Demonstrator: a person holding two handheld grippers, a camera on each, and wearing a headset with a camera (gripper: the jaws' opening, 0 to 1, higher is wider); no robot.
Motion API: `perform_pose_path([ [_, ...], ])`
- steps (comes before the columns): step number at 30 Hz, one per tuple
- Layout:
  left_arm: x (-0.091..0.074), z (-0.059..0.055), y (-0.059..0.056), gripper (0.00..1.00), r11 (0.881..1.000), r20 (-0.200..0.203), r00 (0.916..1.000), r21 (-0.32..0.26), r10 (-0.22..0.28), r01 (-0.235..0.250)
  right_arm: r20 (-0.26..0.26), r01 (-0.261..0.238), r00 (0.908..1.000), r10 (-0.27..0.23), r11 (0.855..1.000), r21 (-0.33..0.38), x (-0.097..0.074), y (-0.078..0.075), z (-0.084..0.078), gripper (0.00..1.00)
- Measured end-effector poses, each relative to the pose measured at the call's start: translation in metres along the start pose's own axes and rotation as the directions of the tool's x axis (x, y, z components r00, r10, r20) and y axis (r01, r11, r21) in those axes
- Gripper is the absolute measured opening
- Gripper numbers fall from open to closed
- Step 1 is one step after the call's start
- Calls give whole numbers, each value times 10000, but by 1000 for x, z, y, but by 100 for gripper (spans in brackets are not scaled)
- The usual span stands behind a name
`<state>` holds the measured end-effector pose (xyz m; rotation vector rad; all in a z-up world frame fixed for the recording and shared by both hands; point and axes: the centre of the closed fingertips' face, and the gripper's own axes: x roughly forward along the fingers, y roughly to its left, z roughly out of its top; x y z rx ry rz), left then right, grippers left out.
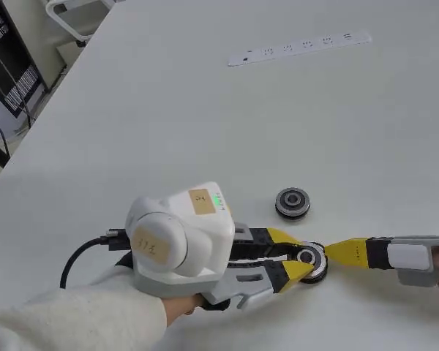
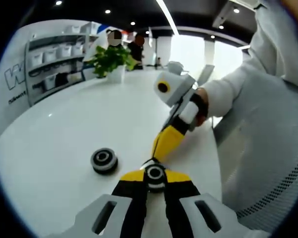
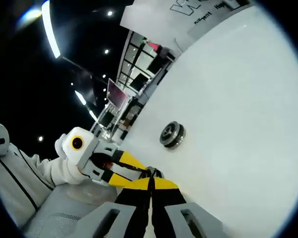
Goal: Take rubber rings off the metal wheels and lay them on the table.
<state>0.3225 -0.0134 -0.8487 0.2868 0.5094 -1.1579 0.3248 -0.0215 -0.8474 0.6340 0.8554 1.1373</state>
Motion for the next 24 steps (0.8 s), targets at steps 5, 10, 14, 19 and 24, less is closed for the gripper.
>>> perform_pose_path([
  [5, 0, 0, 0, 13, 10000, 2, 10000, 31, 30, -30, 5, -153, 9999, 153, 9999, 30, 1, 5, 1, 0],
  [10, 1, 0, 0, 13, 10000, 0, 10000, 49, 46, -46, -106, -334, 9994, 334, 9994, -10, 5, 10, 0, 0],
  [14, 1, 0, 0, 13, 10000, 14, 10000, 57, 43, -43, -147, -423, 9990, 423, 9991, -2, 5, 11, -1, 0],
  [19, 1, 0, 0, 13, 10000, 22, 10000, 68, 38, -38, -262, -614, 9978, 613, 9981, -27, 8, 15, -3, 0],
  [24, 1, 0, 0, 13, 10000, 25, 10000, 85, 32, -33, -258, -855, 9960, 852, 9963, -96, 10, 21, -2, 0],
])
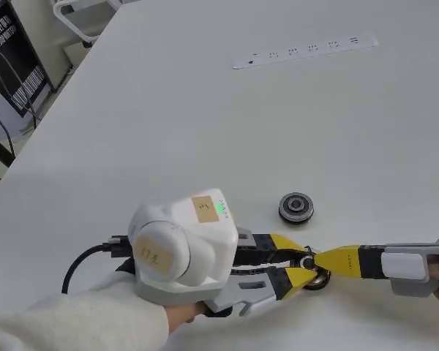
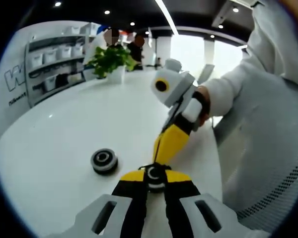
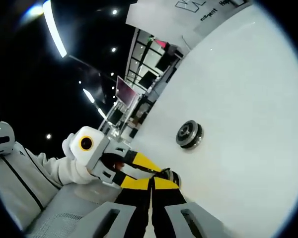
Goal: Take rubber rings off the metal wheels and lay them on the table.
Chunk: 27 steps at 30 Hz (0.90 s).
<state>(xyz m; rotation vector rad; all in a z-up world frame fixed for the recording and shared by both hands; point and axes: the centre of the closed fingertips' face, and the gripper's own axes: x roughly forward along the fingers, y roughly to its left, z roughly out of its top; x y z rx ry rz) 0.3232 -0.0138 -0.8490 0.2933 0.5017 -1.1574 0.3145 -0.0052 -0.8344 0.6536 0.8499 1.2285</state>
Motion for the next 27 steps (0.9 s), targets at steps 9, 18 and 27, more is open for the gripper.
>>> perform_pose_path([
  [9, 0, 1, 0, 13, 10000, -2, 10000, 39, -5, 5, -162, 475, 9987, -489, 9962, -731, 1, -8, 1, 0],
  [18, 0, 1, 0, 14, 10000, -73, 10000, 3, 53, -53, -246, 517, 9983, -536, 9960, -730, 3, -10, 0, 0],
  [27, -2, 3, -2, 15, 9999, -358, 9994, 125, 21, -17, -348, 663, 9969, -709, 9905, -1202, 0, -7, 4, 0],
])
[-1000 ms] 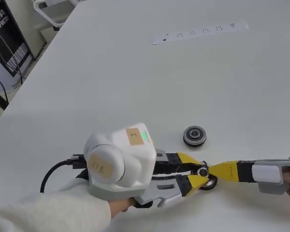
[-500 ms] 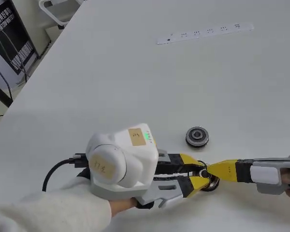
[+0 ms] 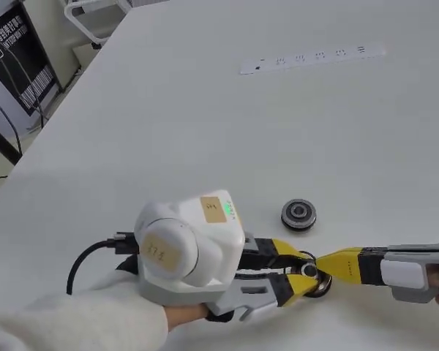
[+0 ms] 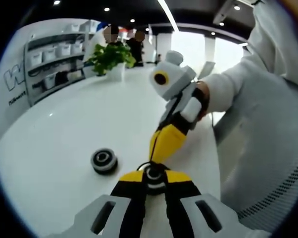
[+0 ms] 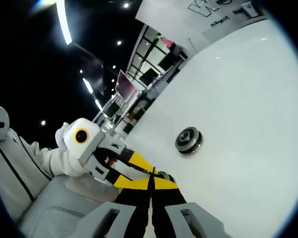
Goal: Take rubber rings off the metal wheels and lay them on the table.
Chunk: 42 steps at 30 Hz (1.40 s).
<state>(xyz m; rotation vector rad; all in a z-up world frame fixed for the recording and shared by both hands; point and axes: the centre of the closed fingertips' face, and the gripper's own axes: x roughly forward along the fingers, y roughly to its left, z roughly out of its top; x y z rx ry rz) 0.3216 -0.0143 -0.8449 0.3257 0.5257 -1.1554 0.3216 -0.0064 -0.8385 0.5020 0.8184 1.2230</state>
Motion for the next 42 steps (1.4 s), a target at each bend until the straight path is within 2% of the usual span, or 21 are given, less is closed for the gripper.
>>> perform_pose_path([
  [3, -4, 5, -4, 15, 9999, 63, 9999, 108, -129, 128, 42, 137, 9999, -137, 9999, -13, -3, -2, 2, 0],
  [6, -9, 9, -9, 21, 9993, 51, 9996, 282, -264, 262, 117, 205, 9997, -205, 9998, -59, -7, -1, 5, 0],
  [8, -13, 15, -11, 25, 9987, 148, 9994, 407, -319, 313, 226, 447, 9988, -443, 9988, -182, -10, 0, 8, 0],
  [12, -24, 34, -13, 29, 9988, 662, 9973, 382, -322, 297, 257, 501, 9984, -495, 9984, -258, -16, 6, 10, 0],
  [14, -33, 44, -12, 35, 9991, 973, 9950, 386, -230, 193, 200, 610, 9980, -602, 9974, -396, -20, 9, 10, 0],
  [17, -46, 53, -10, 44, 9998, 1204, 9926, 153, -155, 137, 350, 726, 9969, -710, 9964, -448, -27, 14, 14, 0],
  [19, -56, 54, -14, 45, 9994, 1181, 9925, -129, -303, 320, 501, 813, 9956, -787, 9952, -540, -32, 20, 18, 0],
  [22, -71, 58, -18, 47, 9999, 1329, 9910, 16, -144, 143, 732, 1011, 9927, -958, 9922, -725, -40, 27, 24, 0],
  [26, -90, 60, -19, 60, 10000, 1372, 9905, -54, 0, 8, 976, 1159, 9894, -1079, 9900, -806, -50, 39, 30, 0],
  [28, -100, 59, -19, 60, 10000, 1255, 9921, 60, 70, -78, 1081, 1224, 9878, -1120, 9879, -950, -53, 46, 32, 0],
  [30, -110, 58, -17, 61, 9993, 1129, 9933, 282, 226, -259, 1164, 1210, 9872, -1095, 9879, -969, -56, 54, 34, 0],
  [33, -123, 59, -14, 69, 9982, 1192, 9919, 357, 427, -473, 1207, 1407, 9846, -1262, 9827, -1205, -60, 62, 36, 0],
  [37, -138, 54, -8, 78, 9968, 1363, 9878, 147, 756, -783, 1391, 1543, 9812, -1338, 9767, -1490, -64, 78, 42, 0],
  [42, -164, 48, -1, 88, 9908, 1616, 9775, -201, 1353, -1338, 1532, 1762, 9770, -1485, 9665, -1866, -68, 94, 50, 0],
])
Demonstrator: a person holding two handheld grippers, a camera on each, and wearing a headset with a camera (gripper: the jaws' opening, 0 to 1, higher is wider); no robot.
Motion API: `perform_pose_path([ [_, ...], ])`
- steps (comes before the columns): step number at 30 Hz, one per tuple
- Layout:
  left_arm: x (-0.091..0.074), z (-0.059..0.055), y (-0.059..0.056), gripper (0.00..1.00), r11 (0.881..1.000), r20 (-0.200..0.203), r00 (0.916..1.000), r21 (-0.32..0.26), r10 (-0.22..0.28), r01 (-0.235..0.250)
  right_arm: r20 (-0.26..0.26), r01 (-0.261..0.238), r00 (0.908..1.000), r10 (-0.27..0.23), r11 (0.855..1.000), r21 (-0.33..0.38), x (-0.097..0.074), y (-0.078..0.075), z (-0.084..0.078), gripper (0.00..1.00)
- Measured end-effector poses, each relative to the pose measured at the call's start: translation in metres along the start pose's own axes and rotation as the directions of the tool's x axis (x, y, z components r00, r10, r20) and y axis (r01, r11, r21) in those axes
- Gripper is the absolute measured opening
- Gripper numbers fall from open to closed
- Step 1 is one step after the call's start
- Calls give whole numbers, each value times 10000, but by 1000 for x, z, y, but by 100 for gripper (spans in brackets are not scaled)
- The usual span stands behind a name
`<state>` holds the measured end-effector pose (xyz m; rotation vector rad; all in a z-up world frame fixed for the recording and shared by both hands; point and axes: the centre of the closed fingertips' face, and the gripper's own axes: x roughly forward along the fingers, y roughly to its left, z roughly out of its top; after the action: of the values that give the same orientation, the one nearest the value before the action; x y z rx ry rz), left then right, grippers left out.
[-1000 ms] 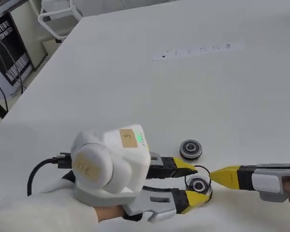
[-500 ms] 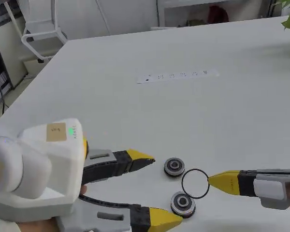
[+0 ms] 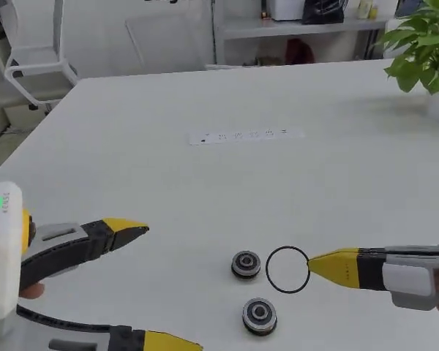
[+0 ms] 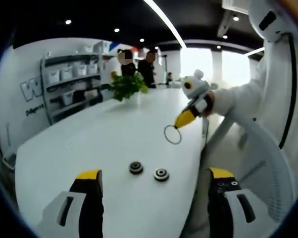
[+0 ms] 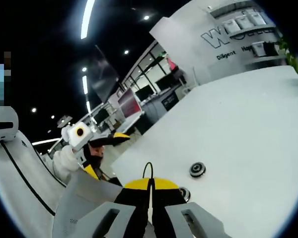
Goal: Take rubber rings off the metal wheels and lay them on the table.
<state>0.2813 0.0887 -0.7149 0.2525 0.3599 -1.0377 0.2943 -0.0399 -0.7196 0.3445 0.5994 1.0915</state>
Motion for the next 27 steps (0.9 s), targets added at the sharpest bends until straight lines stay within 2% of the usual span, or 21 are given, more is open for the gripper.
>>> perform_pose_path([
  [6, -30, -4, 5, 92, 9978, 289, 9978, -311, 589, -580, -41, -104, 9999, 103, 9995, -294, -3, 18, 8, 0],
  [8, -34, -7, 5, 93, 9939, 531, 9954, -806, 797, -753, -65, -61, 10000, 58, 9990, -448, -3, 22, 11, 0],
  [9, -35, -12, 3, 94, 9916, 443, 9951, -981, 888, -841, 32, -144, 9999, 146, 9989, -440, -3, 26, 14, 0],
  [11, -37, -18, 1, 99, 9903, 385, 9938, -968, 1039, -998, 216, -404, 9989, 412, 9986, -351, -1, 33, 21, 0],
  [13, -40, -24, -2, 100, 9877, 353, 9923, -1069, 1187, -1144, 187, -508, 9985, 515, 9980, -371, 4, 38, 25, 0],
  [16, -46, -31, -7, 100, 9839, 336, 9916, -1332, 1250, -1195, -65, -705, 9975, 702, 9954, -644, 17, 45, 28, 0],
  [20, -53, -37, -6, 100, 9784, 337, 9889, -1536, 1448, -1381, -317, -963, 9950, 943, 9928, -718, 35, 51, 27, 0],
  [22, -53, -38, -7, 100, 9768, 484, 9883, -1665, 1448, -1349, -478, -1089, 9933, 1054, 9910, -773, 46, 53, 26, 0],
  [25, -52, -47, -6, 100, 9749, 295, 9888, -1740, 1462, -1389, -757, -1274, 9897, 1214, 9886, -804, 61, 58, 22, 0],
  [27, -52, -49, -4, 100, 9753, 327, 9889, -1727, 1450, -1373, -920, -1327, 9879, 1248, 9875, -855, 67, 60, 19, 0],
])
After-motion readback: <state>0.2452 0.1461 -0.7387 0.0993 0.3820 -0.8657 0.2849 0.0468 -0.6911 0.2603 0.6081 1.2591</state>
